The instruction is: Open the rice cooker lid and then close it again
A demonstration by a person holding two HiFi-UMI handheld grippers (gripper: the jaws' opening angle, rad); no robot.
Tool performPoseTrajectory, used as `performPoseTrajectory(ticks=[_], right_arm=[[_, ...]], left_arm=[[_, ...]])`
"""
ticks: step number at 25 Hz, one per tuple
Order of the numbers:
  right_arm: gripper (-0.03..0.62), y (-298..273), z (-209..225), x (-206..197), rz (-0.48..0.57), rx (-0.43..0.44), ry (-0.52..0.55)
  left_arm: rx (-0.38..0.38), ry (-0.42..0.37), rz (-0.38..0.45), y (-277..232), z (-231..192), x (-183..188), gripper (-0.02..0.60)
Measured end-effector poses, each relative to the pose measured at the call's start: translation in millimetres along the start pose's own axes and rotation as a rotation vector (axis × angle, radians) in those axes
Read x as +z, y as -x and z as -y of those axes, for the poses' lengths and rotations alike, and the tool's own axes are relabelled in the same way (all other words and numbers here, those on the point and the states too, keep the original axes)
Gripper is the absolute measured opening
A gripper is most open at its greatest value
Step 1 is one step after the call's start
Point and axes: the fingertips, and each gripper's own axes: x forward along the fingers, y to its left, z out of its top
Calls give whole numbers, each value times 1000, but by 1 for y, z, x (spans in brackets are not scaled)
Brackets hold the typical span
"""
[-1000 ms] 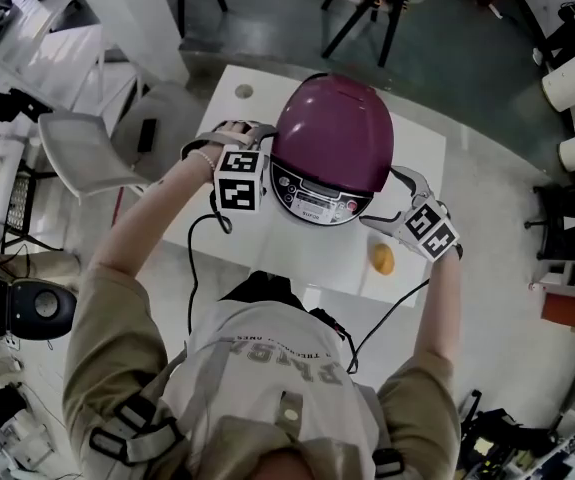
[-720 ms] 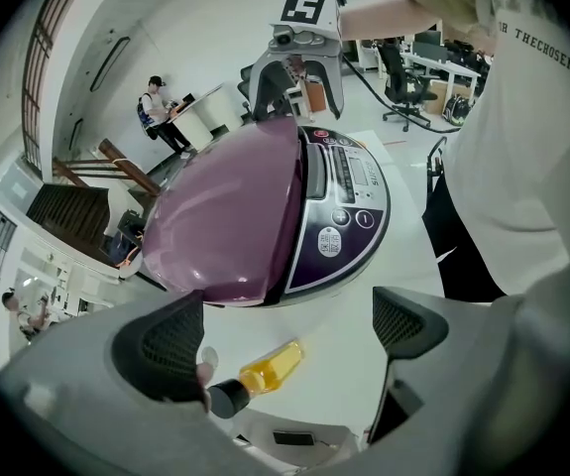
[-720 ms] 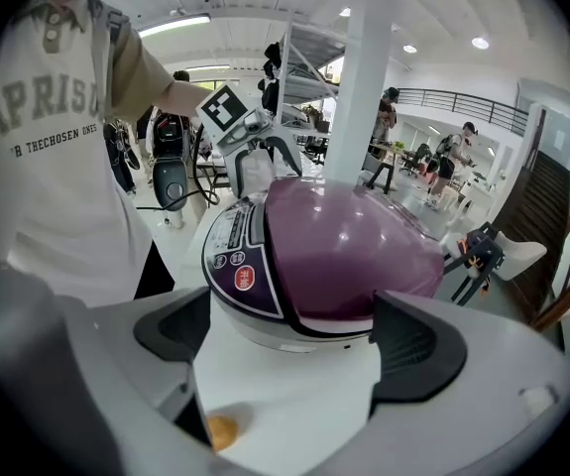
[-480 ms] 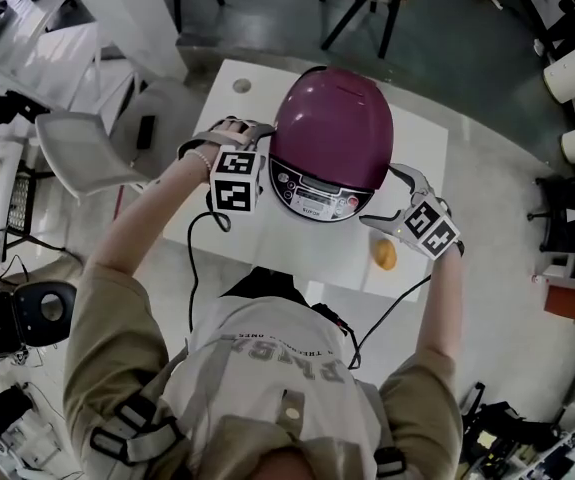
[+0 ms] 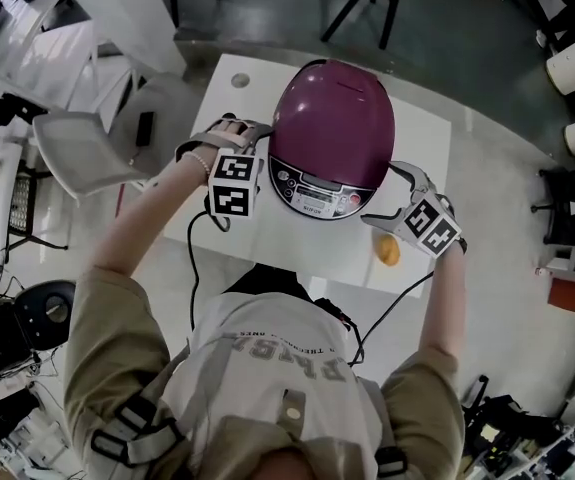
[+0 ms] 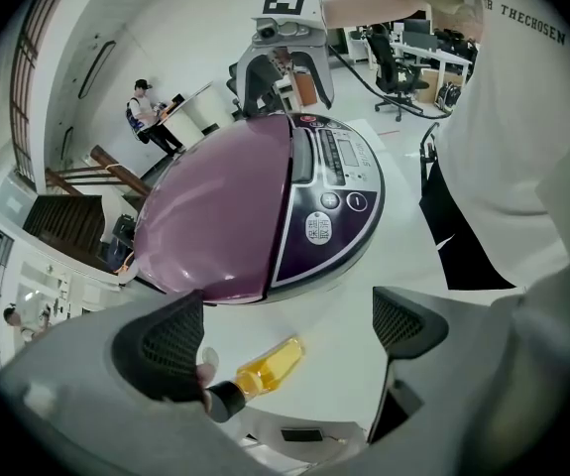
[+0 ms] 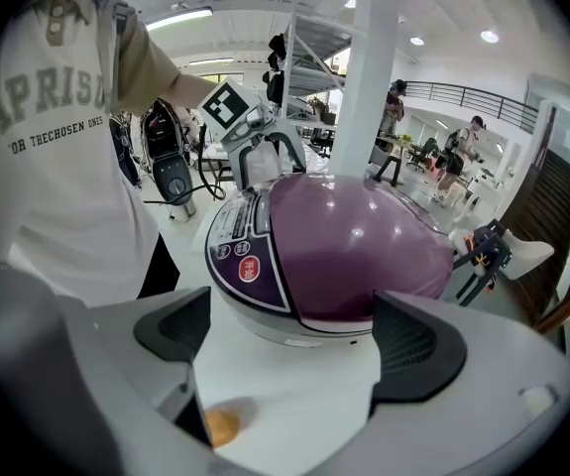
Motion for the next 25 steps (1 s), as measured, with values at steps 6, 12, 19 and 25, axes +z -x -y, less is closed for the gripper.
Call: performPoseTrajectory(ticks=[6, 12, 19, 25], right_arm=[[483, -2, -1, 1, 5, -1, 2], [483, -1, 1, 1, 3, 4, 4], [483, -4, 1, -2, -23, 14, 15], [482, -4, 3, -1, -7, 14, -1]], left_arm=[[24, -3, 8, -2, 1, -1, 545], [33, -27, 3, -3, 0, -2, 545], [37, -66, -27, -7, 0, -6, 545], [37, -70, -24, -8, -2, -6, 545]])
